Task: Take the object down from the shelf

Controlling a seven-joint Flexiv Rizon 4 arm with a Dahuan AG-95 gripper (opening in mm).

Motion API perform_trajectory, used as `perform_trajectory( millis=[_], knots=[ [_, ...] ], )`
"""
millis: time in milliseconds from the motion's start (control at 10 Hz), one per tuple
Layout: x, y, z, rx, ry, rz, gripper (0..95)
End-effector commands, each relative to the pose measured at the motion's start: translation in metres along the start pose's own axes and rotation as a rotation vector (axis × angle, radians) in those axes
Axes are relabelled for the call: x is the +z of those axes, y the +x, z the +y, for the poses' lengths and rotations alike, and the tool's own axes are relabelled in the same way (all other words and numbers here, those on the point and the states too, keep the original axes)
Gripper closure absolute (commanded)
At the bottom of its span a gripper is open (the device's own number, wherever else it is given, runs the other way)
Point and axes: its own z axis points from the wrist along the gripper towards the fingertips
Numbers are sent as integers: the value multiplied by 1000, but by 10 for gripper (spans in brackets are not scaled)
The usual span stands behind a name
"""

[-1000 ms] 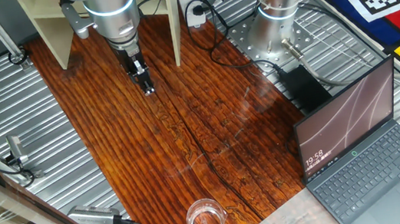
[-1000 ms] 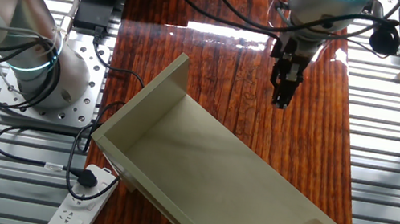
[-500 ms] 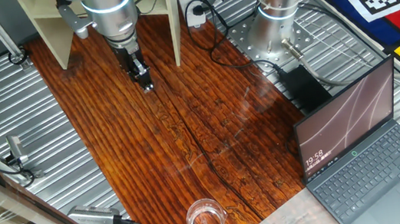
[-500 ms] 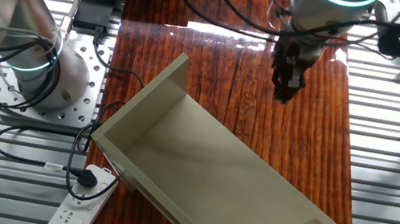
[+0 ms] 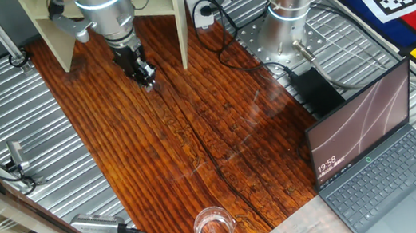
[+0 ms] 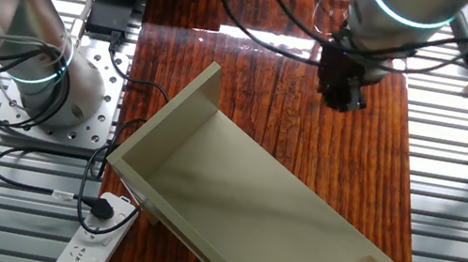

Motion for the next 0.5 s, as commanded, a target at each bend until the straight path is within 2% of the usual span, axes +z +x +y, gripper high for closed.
perform_trajectory(
  millis=[100,200,300,400,500],
  knots=[
    [-18,6,-19,-287,124,233,950],
    [-22,9,-24,-316,130,248,950],
    [-32,14,-38,-366,133,276,950],
    [-45,17,-52,-421,158,312,950],
    [-51,18,-58,-439,170,326,950]
  ],
)
